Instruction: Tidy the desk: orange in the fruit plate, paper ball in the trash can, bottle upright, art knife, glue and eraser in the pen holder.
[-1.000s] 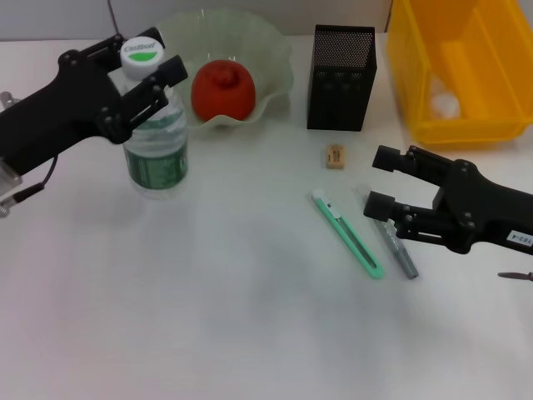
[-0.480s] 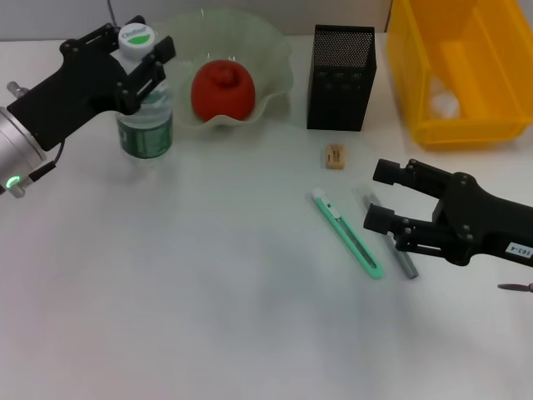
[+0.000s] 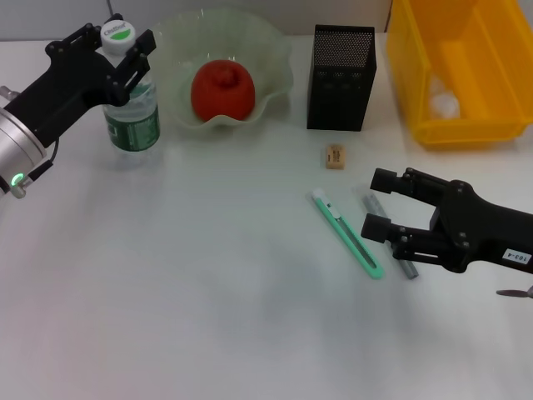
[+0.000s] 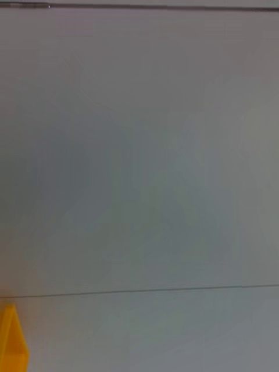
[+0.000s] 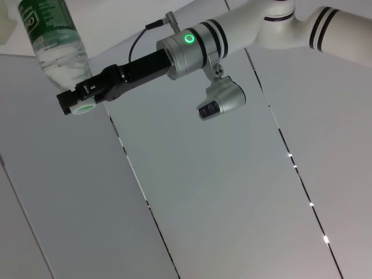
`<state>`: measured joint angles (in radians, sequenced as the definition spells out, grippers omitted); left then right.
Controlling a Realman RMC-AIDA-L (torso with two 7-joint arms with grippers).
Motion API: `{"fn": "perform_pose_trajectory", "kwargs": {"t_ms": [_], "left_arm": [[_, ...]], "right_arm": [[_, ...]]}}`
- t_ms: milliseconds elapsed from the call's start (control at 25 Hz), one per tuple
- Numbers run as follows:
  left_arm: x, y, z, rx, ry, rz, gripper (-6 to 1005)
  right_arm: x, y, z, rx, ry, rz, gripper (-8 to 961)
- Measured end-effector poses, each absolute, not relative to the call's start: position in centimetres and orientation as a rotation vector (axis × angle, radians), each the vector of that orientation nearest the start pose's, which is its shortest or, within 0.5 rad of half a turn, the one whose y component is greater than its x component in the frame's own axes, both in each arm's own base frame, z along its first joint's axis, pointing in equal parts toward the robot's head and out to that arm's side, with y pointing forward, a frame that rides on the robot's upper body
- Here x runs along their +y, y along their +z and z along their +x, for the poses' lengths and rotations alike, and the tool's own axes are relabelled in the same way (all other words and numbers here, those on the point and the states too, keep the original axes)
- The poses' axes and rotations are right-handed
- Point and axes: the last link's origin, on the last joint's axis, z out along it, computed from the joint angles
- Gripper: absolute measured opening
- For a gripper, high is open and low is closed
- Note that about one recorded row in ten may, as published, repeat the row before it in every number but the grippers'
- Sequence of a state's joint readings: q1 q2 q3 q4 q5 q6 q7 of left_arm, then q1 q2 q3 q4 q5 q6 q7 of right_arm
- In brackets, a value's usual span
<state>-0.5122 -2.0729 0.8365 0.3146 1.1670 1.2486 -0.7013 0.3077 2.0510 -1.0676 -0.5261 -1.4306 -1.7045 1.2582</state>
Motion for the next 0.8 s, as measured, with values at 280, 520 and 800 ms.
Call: {"fn": "perform_pose_trajectory", "kwargs": {"t_ms": [280,520,800], "left_arm": [[36.4,0.1,-28.0,-0.393,-0.869,-2.044,547],[36.1,0.4,-28.0,-0.373,-0.883,-2.043,648],[31.1,3.7,-29.1,-0.292,-1.096,-1.955,783]], "right_arm": [[26.2,-1.1,26.6,0.688,1.216,-2.636,845],[26.3,-0.8,26.6,0.692,1.216,-2.632,846],[28.0,3.2,27.2,0.797,1.16,-2.568,846]]}}
